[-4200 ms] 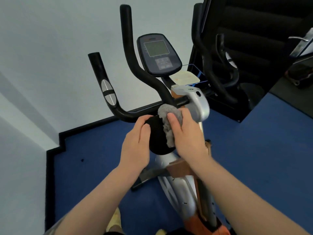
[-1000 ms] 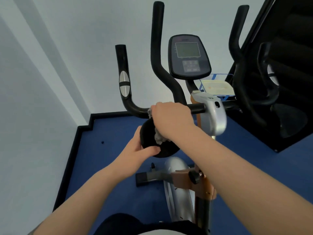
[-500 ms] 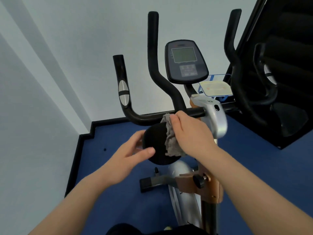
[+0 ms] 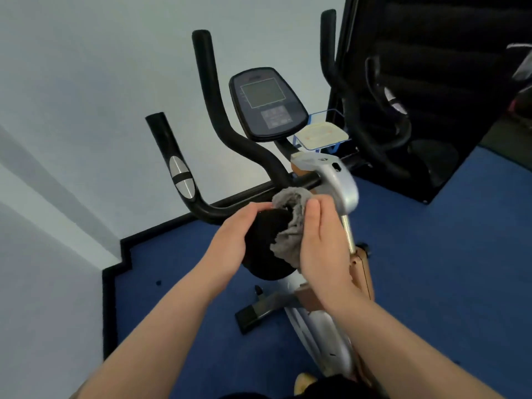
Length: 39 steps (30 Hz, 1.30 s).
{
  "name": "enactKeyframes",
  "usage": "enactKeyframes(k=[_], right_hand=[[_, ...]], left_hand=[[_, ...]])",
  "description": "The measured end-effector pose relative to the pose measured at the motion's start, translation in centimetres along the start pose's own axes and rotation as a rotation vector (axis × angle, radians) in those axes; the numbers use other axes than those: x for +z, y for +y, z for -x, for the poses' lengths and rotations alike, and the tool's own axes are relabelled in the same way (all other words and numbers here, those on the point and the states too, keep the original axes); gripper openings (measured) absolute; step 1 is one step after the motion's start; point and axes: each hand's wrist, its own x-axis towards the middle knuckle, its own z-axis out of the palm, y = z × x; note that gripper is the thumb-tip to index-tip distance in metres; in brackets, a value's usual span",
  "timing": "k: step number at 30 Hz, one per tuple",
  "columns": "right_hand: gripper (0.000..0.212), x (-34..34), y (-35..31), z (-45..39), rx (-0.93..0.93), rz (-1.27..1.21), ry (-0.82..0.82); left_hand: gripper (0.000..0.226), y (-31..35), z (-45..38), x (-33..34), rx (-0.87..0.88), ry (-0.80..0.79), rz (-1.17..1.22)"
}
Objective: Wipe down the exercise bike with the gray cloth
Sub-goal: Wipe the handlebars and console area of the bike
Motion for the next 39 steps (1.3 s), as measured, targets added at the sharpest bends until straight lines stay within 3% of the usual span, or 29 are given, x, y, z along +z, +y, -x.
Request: enactKeyframes(k=[3,7,13,17,19,22,26,30,33,39], right_hand=[[0.039,2.0,0.8,3.4,0.065,-0.128,0.046],[0.023,3.7,1.0,4.7,0.146,-0.215,0.169],[0.026,3.2,0.4,2.7,-0.038,0.003,0.261],[0.025,1.1,0.9,4.1,-0.265,0.112,0.482],[0.028,0.3,0.6,4.6,-0.343,0.131,0.38],[0.04,0.7,-1.1,4.5,-0.193,0.155,0.144],[0.033,1.8,-2.4,3.8,-0.169,0.337,0.129],[0.025,2.0,-2.5,5.4,-0.034,0.153,0.007],[0.019,1.6,-3.3,3.8,-0.013,0.149,-0.068],[0.009,3.0,-4.0,6.0,0.124,-0.003,-0.02]], left_hand=[[0.043,-0.5,0.1,-0.4,0.002,-0.022,0.024],[0.04,-1.1,-0.2,-0.8,-0.004,-0.058,0.014],[0.04,-1.9,-0.2,-1.2,0.023,-0.093,0.019],[0.042,-2.2,0.1,-1.4,0.06,-0.105,0.055],[0.041,-2.2,0.1,-1.5,0.064,-0.106,0.063],[0.033,-2.2,0.2,-1.4,0.035,-0.078,0.113],[0.036,-2.5,0.1,-1.6,0.015,-0.077,0.113],[0.049,-2.8,0.0,-1.5,-0.015,-0.068,0.158],[0.053,-3.0,0.0,-1.2,-0.006,-0.04,0.163],[0.062,-3.2,0.0,-0.6,-0.029,0.042,0.167]])
